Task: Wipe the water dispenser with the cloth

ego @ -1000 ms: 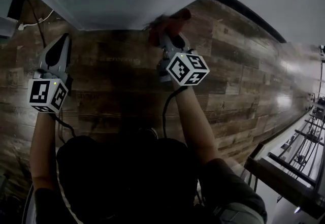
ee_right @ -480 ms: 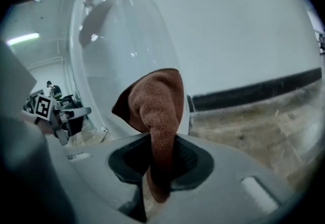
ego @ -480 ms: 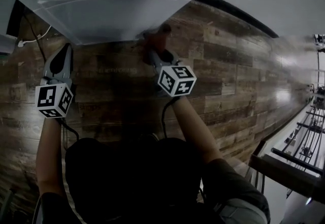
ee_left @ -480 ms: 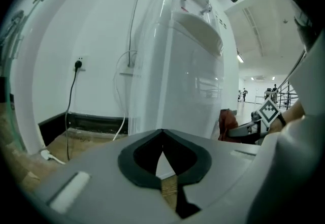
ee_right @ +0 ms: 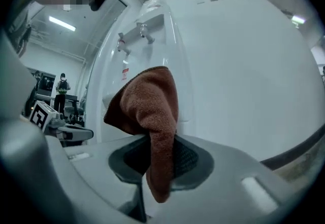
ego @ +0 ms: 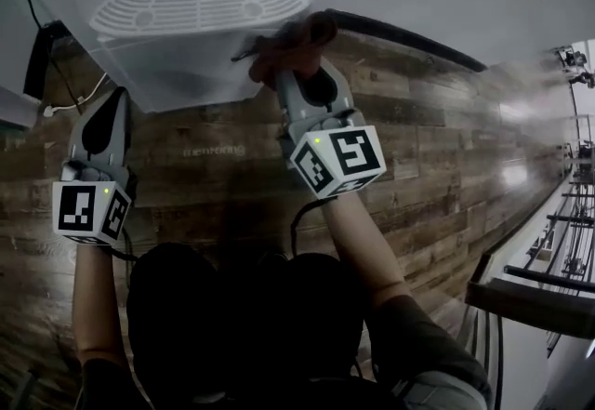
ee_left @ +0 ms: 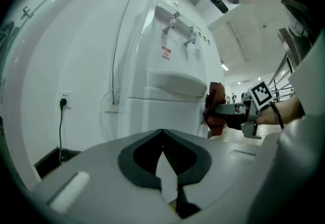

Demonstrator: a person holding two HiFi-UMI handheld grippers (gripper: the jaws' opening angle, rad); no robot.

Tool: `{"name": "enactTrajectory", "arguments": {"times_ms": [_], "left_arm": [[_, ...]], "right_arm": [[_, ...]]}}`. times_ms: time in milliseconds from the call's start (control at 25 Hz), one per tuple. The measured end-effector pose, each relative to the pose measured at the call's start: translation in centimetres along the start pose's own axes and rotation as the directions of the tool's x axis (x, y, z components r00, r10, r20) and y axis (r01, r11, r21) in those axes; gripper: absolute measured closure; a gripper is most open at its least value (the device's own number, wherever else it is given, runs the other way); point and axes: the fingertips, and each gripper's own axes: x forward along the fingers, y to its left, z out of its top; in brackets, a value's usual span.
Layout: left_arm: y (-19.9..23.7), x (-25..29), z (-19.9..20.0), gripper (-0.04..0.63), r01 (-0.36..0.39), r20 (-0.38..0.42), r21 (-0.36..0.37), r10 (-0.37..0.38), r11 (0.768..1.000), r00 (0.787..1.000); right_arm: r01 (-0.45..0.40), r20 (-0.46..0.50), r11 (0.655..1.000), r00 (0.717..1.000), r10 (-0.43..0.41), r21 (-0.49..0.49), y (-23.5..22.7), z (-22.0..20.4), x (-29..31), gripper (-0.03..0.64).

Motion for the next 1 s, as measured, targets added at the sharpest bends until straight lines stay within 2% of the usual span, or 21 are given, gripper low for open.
{"name": "enactTrajectory", "arguments": {"times_ms": [160, 320, 520, 680, 720, 800, 880, 1000], "left_arm": [[-0.3, -0.3, -1.5, 0.575, 0.016, -0.007, -0.022, -0.016, 1.000, 1.000], [0.3, -0.6, -4.7, 0.577, -0.011, -0.054, -0.072, 0.007, 0.997, 0.999], [0.7, -1.4, -9.3, 0.575, -0.016, -0.090, -0.140, 0.004, 0.990, 0.996], [-0.1, -1.7, -12.6, 0.577, 0.001, -0.170, -0.107, -0.020, 0.994, 0.985], [0.0, -1.9, -12.9, 0.575, -0.004, -0.180, -0.114, -0.017, 0.994, 0.984], [0.1, -2.2, -12.4, 0.575, -0.020, -0.181, -0.129, -0.004, 0.991, 0.983], [0.4, -2.3, -10.7, 0.577, -0.028, -0.156, -0.129, 0.007, 0.991, 0.988], [0.5, -2.1, -7.3, 0.575, -0.032, -0.083, -0.141, 0.020, 0.990, 0.996]], "right_arm": [[-0.029, -0.118, 1.000, 0.993, 0.029, 0.008, 2.1, -5.3, 0.7, 0.546], [-0.076, -0.260, 0.997, 0.962, 0.078, 0.018, 3.9, -12.7, 1.2, 0.546], [-0.102, -0.406, 0.995, 0.909, 0.092, -0.001, 4.4, -21.3, 1.7, 0.546], [-0.114, -0.520, 0.993, 0.850, 0.081, -0.032, 4.0, -26.1, 1.9, 0.548], [-0.122, -0.522, 0.992, 0.849, 0.083, -0.041, 4.3, -25.9, 1.7, 0.548], [-0.160, -0.456, 0.984, 0.883, 0.111, -0.071, 5.3, -22.7, 1.3, 0.548], [-0.196, -0.347, 0.970, 0.928, 0.136, -0.145, 6.1, -17.3, 1.2, 0.548], [-0.175, -0.256, 0.938, 0.962, 0.098, -0.298, 5.9, -9.6, 1.5, 0.548]]}}
